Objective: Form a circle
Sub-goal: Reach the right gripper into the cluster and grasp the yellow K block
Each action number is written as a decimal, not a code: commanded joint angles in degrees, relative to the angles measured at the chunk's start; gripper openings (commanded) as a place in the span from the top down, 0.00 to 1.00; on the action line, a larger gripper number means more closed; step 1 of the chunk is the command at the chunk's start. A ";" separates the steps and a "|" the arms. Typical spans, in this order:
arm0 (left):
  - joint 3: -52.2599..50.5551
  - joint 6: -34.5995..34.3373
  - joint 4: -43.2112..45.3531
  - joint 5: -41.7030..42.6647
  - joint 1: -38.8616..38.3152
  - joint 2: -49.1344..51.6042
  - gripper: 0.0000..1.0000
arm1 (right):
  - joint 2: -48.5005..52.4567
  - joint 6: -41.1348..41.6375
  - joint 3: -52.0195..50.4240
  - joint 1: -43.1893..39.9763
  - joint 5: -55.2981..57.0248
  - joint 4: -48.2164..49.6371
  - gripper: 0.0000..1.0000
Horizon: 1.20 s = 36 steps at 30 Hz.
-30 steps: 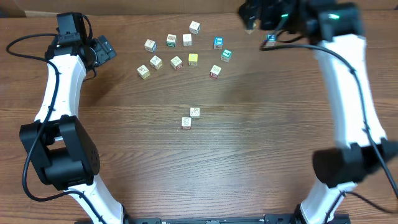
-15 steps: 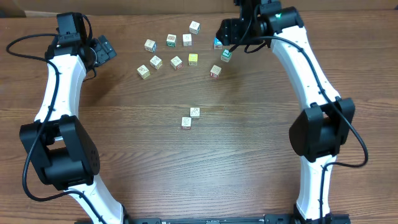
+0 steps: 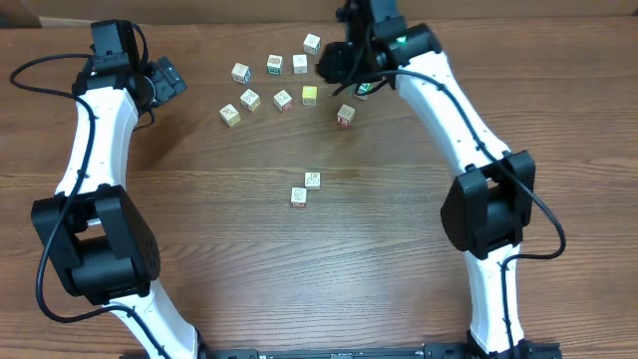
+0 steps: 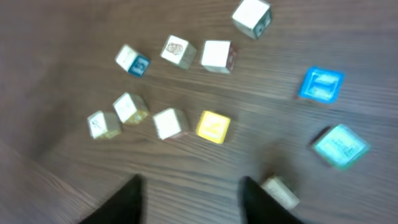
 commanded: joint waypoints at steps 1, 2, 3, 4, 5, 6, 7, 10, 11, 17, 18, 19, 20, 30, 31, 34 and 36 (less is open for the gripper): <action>0.61 -0.15 0.11 0.09 -0.37 -0.66 0.00 | 0.63 2.29 1.25 3.32 9.22 0.39 0.28; 0.61 -0.15 0.11 0.09 -0.37 -0.66 0.00 | 0.63 2.32 1.16 4.28 11.91 0.50 0.26; 0.61 -0.15 0.11 0.09 -0.33 -0.66 0.01 | 0.63 2.36 1.09 5.38 15.47 0.61 0.24; 0.61 -0.15 0.11 0.09 -0.33 -0.66 0.00 | 0.63 2.93 1.07 6.29 18.69 0.79 0.23; 0.61 -0.15 0.11 0.09 -0.33 -0.66 0.00 | 0.66 4.17 1.07 7.48 23.65 1.07 0.22; 0.61 -0.15 0.11 0.09 -0.35 -0.66 0.01 | 0.66 5.22 1.07 8.20 26.84 1.42 0.21; 0.61 -0.15 0.11 0.09 -0.44 -0.66 0.01 | 0.68 6.12 1.07 8.79 29.44 1.95 0.21; 0.61 -0.15 0.11 0.09 -0.55 -0.66 0.00 | 0.70 8.09 1.07 9.70 32.89 4.94 0.01; 0.61 -0.15 0.11 0.09 -0.55 -0.66 0.00 | 0.70 8.07 1.07 9.70 32.02 5.99 0.00; 0.61 -0.15 0.11 0.09 -0.46 -0.66 0.00 | 0.70 8.09 1.07 9.07 29.44 8.04 0.18; 0.61 -0.15 0.11 0.09 -0.39 -0.66 0.00 | 0.70 8.09 1.05 8.68 28.50 7.56 0.34; 0.61 -0.15 0.11 0.09 -0.39 -0.66 0.01 | 0.81 8.09 0.96 8.31 27.82 7.10 0.49; 0.61 -0.15 0.11 0.09 -0.39 -0.66 0.00 | 0.92 8.11 0.61 7.85 27.28 6.67 0.60; 0.61 -0.15 0.11 0.04 -0.39 -0.66 0.00 | 1.14 8.07 -5.99 7.39 25.75 11.96 0.74; 0.61 -0.13 0.11 0.07 -0.37 -0.66 0.01 | 1.14 8.07 -6.86 7.39 25.77 13.05 0.65; 0.61 -0.15 0.11 0.09 -0.39 -0.66 0.00 | 1.14 8.07 -10.60 7.39 25.73 17.99 0.51; 0.61 -0.15 0.11 0.09 -0.39 -0.66 0.00 | 1.16 8.07 -12.98 7.39 25.73 21.49 0.46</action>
